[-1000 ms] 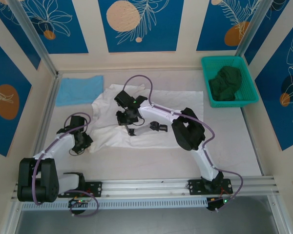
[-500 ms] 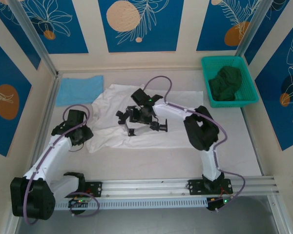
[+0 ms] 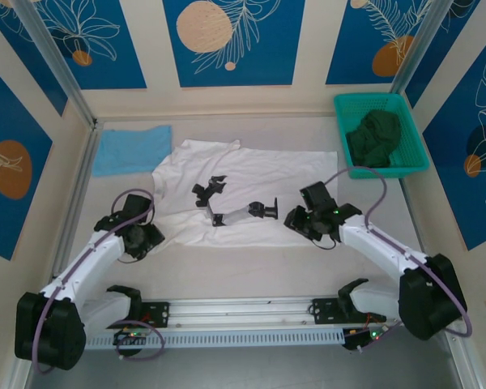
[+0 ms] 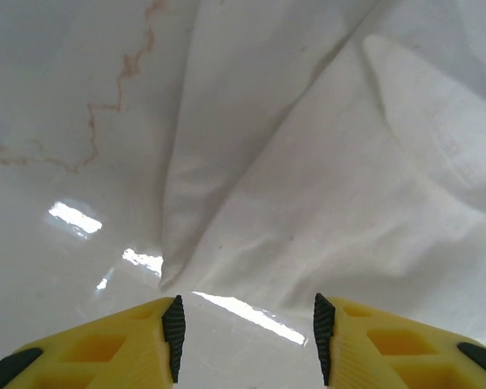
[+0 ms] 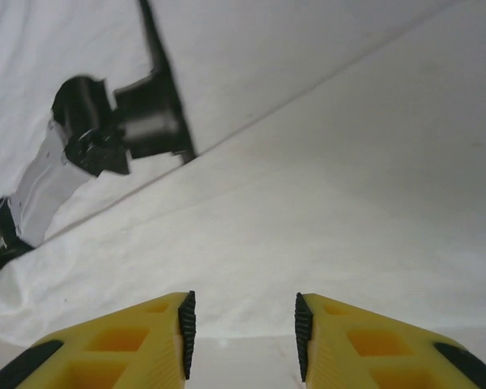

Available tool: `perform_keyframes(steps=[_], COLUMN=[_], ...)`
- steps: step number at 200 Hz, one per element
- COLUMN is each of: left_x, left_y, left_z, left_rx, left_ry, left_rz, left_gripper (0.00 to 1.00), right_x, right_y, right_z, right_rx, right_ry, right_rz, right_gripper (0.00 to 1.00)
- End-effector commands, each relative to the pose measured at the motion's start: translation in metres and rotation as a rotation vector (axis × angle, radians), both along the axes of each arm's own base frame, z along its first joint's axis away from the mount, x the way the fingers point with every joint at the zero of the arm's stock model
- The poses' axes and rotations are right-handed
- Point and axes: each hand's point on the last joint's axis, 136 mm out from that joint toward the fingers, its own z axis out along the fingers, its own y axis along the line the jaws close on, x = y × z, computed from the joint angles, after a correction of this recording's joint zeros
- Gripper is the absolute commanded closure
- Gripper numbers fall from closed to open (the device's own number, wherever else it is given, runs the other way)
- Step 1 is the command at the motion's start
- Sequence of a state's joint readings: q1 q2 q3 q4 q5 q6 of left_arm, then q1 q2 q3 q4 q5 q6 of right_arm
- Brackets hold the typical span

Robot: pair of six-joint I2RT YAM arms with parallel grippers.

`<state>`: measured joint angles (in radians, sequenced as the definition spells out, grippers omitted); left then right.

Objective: Fold and stack the t-shirts

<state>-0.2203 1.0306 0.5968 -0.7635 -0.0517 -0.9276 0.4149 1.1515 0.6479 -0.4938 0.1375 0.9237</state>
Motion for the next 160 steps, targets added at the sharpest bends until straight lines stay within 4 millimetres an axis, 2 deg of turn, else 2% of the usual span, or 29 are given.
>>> perform_keyframes(steps=[1,33,62,89,143,160], left_x=[-0.001,-0.009,-0.012,-0.008,0.008,0.009], left_y=[-0.006,0.001,0.002,0.006,0.028,0.037], left_z=[-0.006,-0.020,-0.033,-0.040,-0.036,-0.030], left_rx=[-0.038,-0.006,0.008,0.043,0.210,0.261], left_ry=[0.008,0.032,0.036,0.051,0.063,0.074], left_rz=[0.052,0.091,0.112,0.109,0.091,0.088], left_gripper=[0.52,0.50,0.50,0.56,0.87,0.92], right_x=[-0.007,-0.012,-0.012,-0.014,-0.026,-0.036], right_y=[-0.016,-0.041,-0.053,-0.061,-0.082,-0.095], right_z=[-0.004,-0.018,-0.025,-0.030,-0.053,-0.059], right_rx=[0.047,0.068,0.075,0.051,-0.018,-0.058], right_ry=[0.023,0.079,0.101,0.124,0.282,0.351], right_rz=[-0.066,-0.189,-0.250,-0.296,-0.403,-0.478], right_gripper=[0.62,0.66,0.71,0.75,0.82,0.83])
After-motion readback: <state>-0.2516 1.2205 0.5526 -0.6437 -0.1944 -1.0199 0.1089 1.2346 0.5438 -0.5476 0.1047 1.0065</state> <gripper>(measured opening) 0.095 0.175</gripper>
